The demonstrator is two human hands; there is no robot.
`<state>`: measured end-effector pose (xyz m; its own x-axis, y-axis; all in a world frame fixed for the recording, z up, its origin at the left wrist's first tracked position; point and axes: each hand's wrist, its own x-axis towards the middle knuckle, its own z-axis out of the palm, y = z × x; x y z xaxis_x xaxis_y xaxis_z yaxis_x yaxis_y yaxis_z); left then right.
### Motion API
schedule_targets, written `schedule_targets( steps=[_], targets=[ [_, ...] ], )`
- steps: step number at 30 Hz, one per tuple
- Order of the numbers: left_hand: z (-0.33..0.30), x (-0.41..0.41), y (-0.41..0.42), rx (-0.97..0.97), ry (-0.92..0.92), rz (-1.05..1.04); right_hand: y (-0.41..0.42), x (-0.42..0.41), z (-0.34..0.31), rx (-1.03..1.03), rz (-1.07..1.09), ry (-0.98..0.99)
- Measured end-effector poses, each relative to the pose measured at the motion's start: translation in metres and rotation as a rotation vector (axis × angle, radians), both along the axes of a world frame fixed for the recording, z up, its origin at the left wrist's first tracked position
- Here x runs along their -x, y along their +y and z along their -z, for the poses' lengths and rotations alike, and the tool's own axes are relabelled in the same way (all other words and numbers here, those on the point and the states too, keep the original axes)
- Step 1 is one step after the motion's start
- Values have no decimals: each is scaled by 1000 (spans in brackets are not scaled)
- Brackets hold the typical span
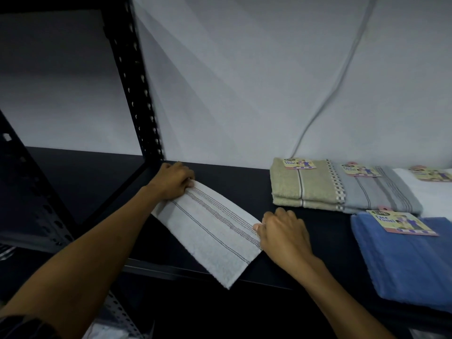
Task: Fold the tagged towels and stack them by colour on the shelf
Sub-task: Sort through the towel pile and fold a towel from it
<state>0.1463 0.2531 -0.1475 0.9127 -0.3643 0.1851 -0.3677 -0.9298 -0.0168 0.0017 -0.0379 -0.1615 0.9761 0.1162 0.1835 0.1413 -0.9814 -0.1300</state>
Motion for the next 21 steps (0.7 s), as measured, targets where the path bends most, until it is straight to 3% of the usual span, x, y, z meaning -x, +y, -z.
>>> schedule_targets(
  steps=[4,10,12,16,18,21],
  targets=[
    [-7,-10,14,42,169,-96,-3,-1,0,41,5,38],
    [-2,-15,8,422,259,-259,-9,-5,-4,27,-14,101],
    [-1,-11,9,442,197,-271,-7,-6,-9,29,23,93],
    [0,15,22,537,-140,-310,11,-9,-15,23,6,-111],
    [4,32,40,567,-232,-370,31,-10,-14,-96,-146,-169],
    [12,62,62,608,-231,-469,67,-7,-8,-270,-423,-90]
  ],
)
